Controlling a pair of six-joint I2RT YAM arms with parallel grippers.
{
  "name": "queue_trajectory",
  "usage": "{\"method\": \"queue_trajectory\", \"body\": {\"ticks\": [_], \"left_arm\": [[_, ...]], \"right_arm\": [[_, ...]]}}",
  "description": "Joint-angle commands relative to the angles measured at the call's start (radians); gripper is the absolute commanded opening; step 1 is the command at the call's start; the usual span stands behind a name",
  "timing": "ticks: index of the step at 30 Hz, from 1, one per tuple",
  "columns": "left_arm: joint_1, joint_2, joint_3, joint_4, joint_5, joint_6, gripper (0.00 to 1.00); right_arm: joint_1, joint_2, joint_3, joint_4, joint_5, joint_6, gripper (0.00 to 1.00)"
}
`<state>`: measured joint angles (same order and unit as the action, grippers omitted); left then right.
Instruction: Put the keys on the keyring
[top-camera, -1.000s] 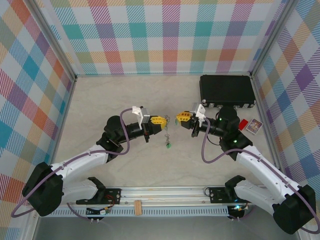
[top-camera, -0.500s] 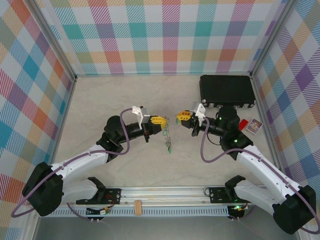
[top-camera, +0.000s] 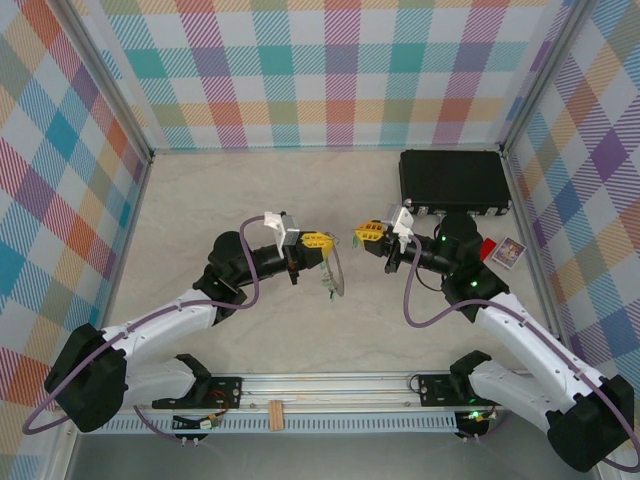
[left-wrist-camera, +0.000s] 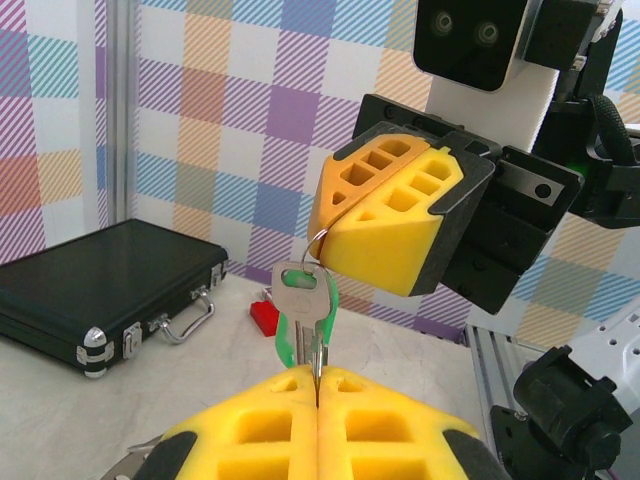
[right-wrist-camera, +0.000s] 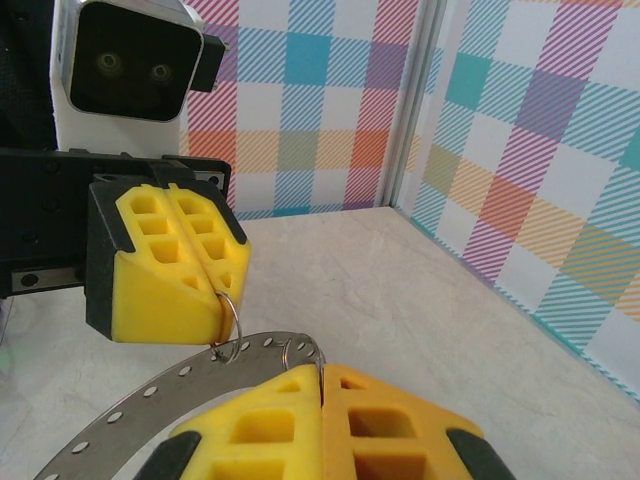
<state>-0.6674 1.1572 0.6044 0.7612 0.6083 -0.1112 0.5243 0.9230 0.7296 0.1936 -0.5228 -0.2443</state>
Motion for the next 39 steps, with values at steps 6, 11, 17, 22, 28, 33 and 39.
{"method": "queue_trajectory", "body": {"ticks": [6,11,17,22,28,33,39], "left_arm": [[-0.012,-0.002,-0.001,0.05,-0.007,0.005,0.0],[-0.014,-0.033,-0.02,0.025,-0.116,0.058,0.0],[-0.016,-0.098,-0.065,0.009,-0.322,0.135,0.0],[-0.019,-0.125,-0.092,0.024,-0.448,0.164,0.0],[-0.021,-0.136,-0.1,0.024,-0.508,0.179,0.0],[-0.022,-0.131,-0.098,0.046,-0.417,0.148,0.0],[-0.023,-0.095,-0.076,0.073,-0.244,0.092,0.0]], "right_arm": [[0.013,0.013,0.021,0.027,-0.075,0.01,0.0],[0.019,0.022,0.025,0.019,-0.065,0.006,0.0],[0.021,0.019,0.022,0.019,-0.048,0.004,0.0],[0.021,0.021,0.023,0.019,-0.046,0.004,0.0],[0.02,0.021,0.026,0.018,-0.046,0.002,0.0],[0.021,0.029,0.04,0.005,-0.054,0.004,0.0],[0.025,0.04,0.066,-0.028,-0.08,-0.016,0.0]]}}
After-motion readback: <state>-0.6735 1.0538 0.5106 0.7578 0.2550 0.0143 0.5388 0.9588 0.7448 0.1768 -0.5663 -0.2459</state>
